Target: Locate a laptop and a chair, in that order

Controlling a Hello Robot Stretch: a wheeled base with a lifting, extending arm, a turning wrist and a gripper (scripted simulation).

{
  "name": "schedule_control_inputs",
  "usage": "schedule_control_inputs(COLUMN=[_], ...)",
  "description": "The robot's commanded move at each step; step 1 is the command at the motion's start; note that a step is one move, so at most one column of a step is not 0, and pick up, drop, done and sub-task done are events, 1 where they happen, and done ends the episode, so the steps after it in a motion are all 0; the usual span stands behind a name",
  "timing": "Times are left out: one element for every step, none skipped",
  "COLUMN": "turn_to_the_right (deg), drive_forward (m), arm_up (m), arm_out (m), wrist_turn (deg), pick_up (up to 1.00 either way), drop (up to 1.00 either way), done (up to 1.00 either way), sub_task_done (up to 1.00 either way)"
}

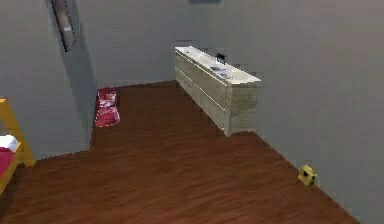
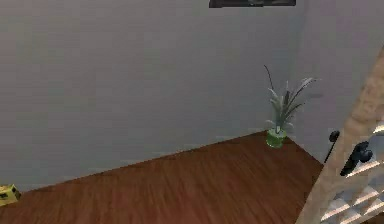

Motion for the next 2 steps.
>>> schedule_control_inputs(turn_to_the_right=[0.0, -45.0], drive_forward=[0.70, 0.00], arm_up=[0.00, 0.00], arm_out=[0.00, 0.00], wrist_turn=[0.0, 0.0], pick_up=[0.00, 0.00], drop=[0.00, 0.00], done=[0.00, 0.00], sub_task_done=[0.00, 0.00])
